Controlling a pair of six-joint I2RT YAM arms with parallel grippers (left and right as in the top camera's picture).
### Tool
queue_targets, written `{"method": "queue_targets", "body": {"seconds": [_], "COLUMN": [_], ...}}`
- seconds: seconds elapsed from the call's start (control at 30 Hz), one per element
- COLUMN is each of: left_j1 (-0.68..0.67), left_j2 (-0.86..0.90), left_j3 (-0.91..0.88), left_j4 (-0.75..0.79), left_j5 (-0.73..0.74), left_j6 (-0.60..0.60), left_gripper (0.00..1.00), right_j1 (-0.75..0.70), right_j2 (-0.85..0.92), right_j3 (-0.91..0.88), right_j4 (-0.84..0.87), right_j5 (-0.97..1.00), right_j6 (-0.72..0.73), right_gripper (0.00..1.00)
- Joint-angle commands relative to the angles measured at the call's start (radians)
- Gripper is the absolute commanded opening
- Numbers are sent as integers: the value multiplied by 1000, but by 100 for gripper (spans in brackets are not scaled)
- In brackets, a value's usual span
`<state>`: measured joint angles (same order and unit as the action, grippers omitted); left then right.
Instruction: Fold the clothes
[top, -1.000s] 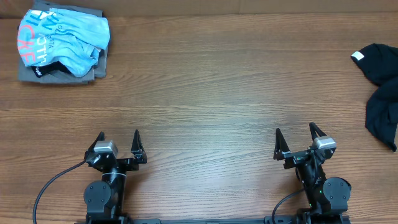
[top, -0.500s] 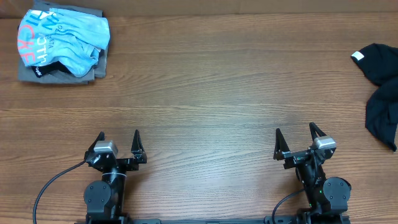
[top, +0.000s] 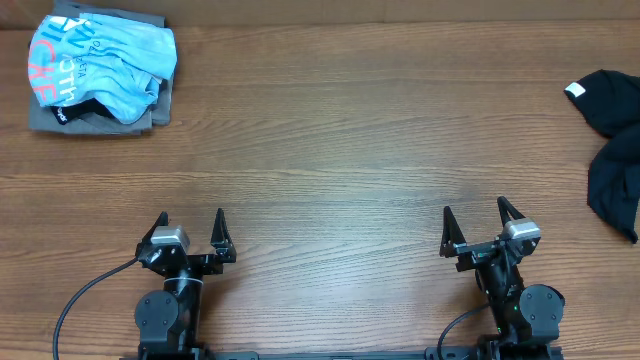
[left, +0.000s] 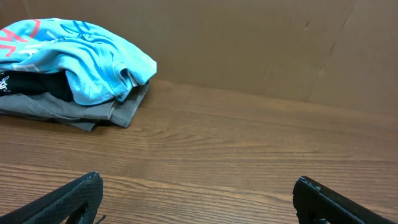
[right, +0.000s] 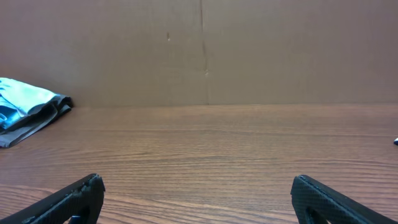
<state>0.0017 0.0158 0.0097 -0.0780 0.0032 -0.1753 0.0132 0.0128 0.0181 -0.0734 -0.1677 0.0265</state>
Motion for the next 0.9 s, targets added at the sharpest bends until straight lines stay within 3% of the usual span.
{"method": "queue_targets", "body": {"seconds": [0.0, 0.2, 0.33, 0.47, 0.87], "left_j1": [5, 5, 5, 5, 5], "left_j2": [-11, -11, -11, -11, -11], "left_j3": [-5, -5, -5, -5, -5], "left_j4": [2, 2, 2, 2, 2], "left_j5": [-10, -10, -10, -10, -10], "left_j6": [19, 19, 19, 19, 19], "left_gripper": [100, 100, 100, 100, 100], "right_j1": [-2, -2, -2, -2, -2], "right_j2": [-10, -10, -10, -10, -10], "right_j3": [-10, -10, -10, -10, 16], "right_j4": [4, 85, 226, 226, 468], "right_j5": [10, -96, -409, -665, -592], "right_j6": [-1, 57, 281, 476, 622], "right_gripper": [100, 100, 100, 100, 100]}}
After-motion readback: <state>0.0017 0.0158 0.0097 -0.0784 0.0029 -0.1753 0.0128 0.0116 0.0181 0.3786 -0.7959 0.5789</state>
